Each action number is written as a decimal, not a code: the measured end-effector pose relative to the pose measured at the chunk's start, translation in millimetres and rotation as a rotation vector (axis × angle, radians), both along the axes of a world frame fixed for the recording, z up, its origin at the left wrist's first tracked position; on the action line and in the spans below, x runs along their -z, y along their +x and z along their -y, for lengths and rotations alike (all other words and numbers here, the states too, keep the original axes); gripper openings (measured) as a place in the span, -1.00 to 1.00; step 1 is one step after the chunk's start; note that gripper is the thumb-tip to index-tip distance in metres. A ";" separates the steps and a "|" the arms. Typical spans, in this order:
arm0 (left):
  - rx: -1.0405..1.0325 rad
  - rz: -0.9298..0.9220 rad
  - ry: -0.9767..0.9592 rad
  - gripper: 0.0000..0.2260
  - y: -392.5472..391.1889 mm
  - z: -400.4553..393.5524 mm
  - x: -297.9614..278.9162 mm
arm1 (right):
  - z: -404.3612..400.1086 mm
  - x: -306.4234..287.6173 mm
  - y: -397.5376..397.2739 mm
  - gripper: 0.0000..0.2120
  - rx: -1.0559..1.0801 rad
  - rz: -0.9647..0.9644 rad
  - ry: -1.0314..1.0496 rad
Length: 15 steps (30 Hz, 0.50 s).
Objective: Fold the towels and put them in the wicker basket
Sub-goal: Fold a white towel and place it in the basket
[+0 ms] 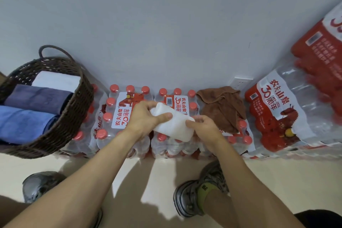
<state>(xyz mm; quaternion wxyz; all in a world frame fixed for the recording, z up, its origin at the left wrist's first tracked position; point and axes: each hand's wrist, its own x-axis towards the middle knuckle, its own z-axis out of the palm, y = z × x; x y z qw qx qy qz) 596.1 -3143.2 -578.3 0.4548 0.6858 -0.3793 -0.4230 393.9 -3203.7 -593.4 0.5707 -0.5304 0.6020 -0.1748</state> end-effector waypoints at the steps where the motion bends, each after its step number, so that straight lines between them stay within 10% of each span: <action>1: 0.042 0.098 -0.034 -0.73 2.8 0.5 -9.0 | 4.3 -11.3 -1.6 -0.49 -0.029 0.028 -0.056; 8: 0.642 0.381 -0.136 -0.71 31.4 0.7 -114.9 | -5.8 -99.4 50.9 0.17 -0.550 0.042 -0.431; 15: 0.652 0.502 -0.132 -0.81 100.4 -21.6 -170.3 | -32.3 -113.6 110.4 -0.37 -0.642 0.210 -0.415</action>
